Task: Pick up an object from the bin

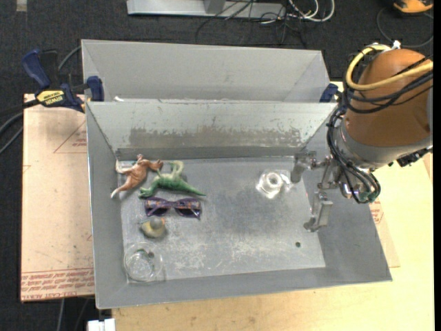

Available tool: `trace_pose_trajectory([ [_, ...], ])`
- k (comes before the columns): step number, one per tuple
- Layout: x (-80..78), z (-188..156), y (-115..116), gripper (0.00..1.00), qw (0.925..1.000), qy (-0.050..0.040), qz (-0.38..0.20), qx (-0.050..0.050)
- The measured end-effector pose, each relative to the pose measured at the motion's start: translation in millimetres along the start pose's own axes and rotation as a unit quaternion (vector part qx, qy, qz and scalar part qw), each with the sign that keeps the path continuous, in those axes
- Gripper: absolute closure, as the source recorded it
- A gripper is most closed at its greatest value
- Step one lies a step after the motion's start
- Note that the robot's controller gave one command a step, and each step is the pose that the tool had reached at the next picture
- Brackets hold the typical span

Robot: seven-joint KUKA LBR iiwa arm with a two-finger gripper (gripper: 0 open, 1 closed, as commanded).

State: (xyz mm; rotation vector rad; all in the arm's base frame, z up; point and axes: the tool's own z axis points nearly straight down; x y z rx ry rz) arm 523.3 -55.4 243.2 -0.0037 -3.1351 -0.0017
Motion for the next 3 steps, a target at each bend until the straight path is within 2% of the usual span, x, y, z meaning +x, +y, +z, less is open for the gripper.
trace_pose_trajectory([
  [1,-0.3,-2.0,0.1,0.00,1.0000,-0.0014,0.000,0.000],
  [2,-16.8,-0.6,38.9,0.00,0.9753,-0.0029,-0.221,0.000],
  [3,-34.0,29.8,56.6,0.00,0.9731,-0.0025,-0.231,0.000],
])
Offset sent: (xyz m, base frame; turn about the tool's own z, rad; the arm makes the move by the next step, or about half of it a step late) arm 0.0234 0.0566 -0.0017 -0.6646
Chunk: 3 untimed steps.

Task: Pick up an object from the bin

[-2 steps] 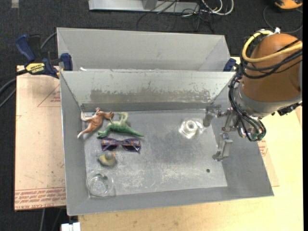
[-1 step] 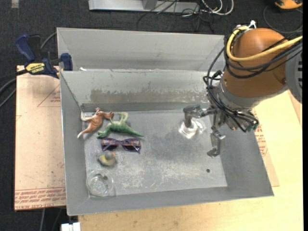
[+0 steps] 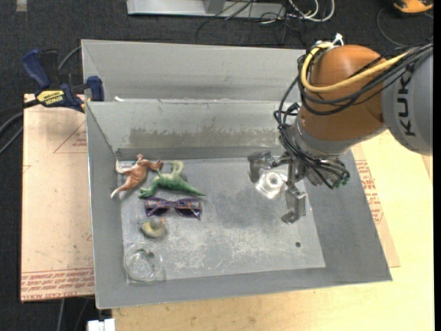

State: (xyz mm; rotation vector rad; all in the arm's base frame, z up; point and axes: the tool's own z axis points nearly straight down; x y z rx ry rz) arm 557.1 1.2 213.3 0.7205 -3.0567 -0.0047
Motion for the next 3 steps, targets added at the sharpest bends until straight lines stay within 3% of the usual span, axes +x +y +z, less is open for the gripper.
trace_pose_trajectory([
  [1,-22.7,36.4,12.2,0.00,0.9988,-0.0013,0.050,0.001],
  [2,-84.1,24.3,-5.0,0.00,0.9998,-0.0041,0.019,0.001],
  [3,-74.4,75.4,58.0,0.00,0.9917,0.0005,0.129,-0.002],
])
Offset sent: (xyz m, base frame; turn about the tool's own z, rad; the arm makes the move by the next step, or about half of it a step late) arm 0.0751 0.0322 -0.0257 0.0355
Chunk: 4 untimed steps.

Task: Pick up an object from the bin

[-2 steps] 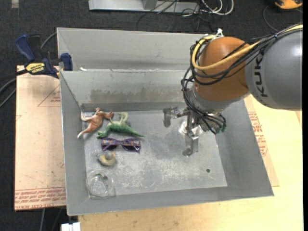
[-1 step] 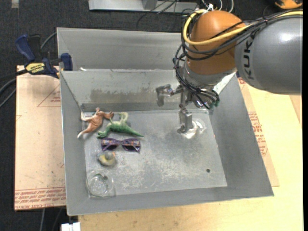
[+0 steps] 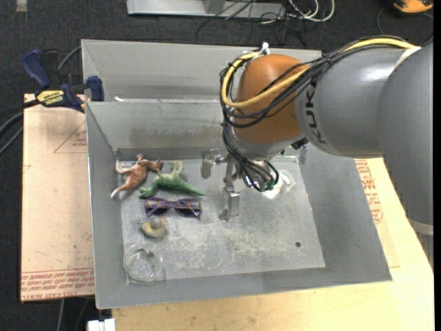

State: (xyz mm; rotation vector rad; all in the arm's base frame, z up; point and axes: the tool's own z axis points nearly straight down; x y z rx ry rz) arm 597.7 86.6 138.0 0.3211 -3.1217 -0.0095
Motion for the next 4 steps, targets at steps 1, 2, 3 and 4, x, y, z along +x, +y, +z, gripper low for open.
trace_pose_trajectory([
  [1,-53.6,-64.8,16.8,0.00,0.9918,-0.0067,-0.128,0.002],
  [2,-35.5,28.9,30.0,0.00,0.9997,-0.0040,-0.023,0.000],
  [3,-32.7,38.3,97.3,0.00,0.9906,-0.0084,-0.137,0.002],
  [4,-34.7,69.7,125.0,0.00,0.9799,-0.0048,-0.200,0.000],
])
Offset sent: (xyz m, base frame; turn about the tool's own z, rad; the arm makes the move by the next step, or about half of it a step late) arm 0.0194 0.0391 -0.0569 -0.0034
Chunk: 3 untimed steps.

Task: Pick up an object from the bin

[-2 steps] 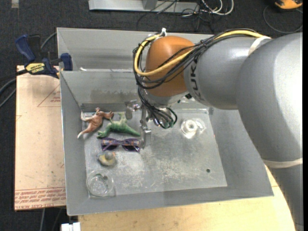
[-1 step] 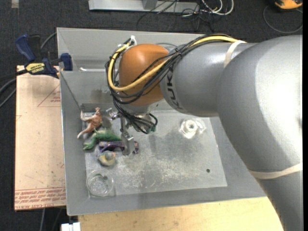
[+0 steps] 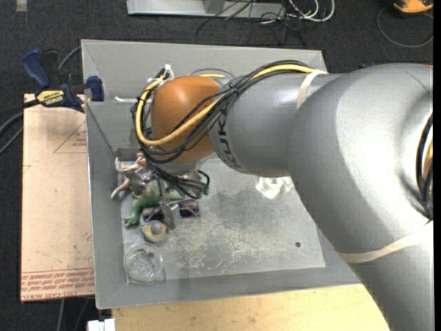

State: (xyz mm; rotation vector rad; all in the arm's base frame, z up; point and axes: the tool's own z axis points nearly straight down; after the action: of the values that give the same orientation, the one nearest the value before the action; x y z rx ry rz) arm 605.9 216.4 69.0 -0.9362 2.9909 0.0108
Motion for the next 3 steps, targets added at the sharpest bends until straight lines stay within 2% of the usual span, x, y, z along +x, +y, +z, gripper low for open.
trace_pose_trajectory([
  [1,-0.1,-1.6,-4.3,1.00,0.9913,-0.0042,-0.131,0.003],
  [3,0.0,-1.5,-4.4,1.00,0.9913,-0.0041,-0.131,0.003],
])
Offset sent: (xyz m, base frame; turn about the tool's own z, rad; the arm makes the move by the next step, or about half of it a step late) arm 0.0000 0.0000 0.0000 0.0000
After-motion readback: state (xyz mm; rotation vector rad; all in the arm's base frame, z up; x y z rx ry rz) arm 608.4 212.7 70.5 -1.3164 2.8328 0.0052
